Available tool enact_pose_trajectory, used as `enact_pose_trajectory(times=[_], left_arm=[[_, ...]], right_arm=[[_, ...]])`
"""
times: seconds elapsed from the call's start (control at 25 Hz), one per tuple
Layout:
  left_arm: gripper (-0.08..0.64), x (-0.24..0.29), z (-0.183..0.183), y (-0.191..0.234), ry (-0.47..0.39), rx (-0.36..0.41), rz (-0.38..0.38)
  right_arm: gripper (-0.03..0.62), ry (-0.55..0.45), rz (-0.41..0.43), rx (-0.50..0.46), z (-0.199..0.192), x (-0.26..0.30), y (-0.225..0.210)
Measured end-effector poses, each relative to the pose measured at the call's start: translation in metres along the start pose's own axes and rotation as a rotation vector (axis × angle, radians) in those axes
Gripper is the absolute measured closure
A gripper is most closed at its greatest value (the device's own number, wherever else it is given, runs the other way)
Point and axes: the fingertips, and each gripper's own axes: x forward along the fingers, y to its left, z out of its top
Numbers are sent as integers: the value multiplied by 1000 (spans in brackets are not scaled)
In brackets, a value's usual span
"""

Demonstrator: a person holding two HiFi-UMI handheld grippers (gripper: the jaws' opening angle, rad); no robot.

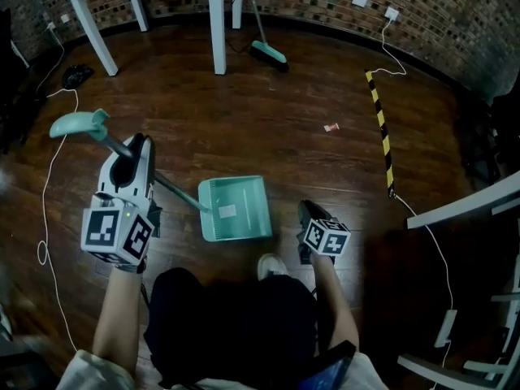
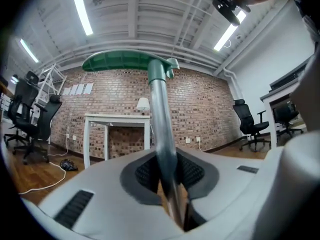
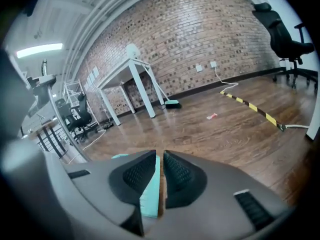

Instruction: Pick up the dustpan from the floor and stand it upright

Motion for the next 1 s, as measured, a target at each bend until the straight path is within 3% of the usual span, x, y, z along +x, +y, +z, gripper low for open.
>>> enact_pose_trajectory(times=[0.16,0.32,0.48,0.6,0.76,0.84,0.92,1.0], left_arm=[[490,3,13,-23,-27,57,-90],[417,-19,22,-35,-62,171,-192],[362,-38,21,-25,-66,150,-198],[360,-55,10,-21,-3,155,-189],[360,-73,-1,-18,158,231,-213],[360,-83,5,-19,218,226,-229],[483,-97,24,-30,245,210,-261],[552,-107,49,-40,267,186,-288]], right_arm=[[571,-103,11,13,43,-27,7],[584,-251,91,9,109,-54,26],[614,-396,156,-87,182,-83,57],[614,-454,211,-160,219,-110,91],[614,-448,256,-270,261,-151,131],[614,-434,262,-329,284,-174,146],[614,-410,266,-374,305,-197,160],[614,-376,286,-415,327,-211,178]])
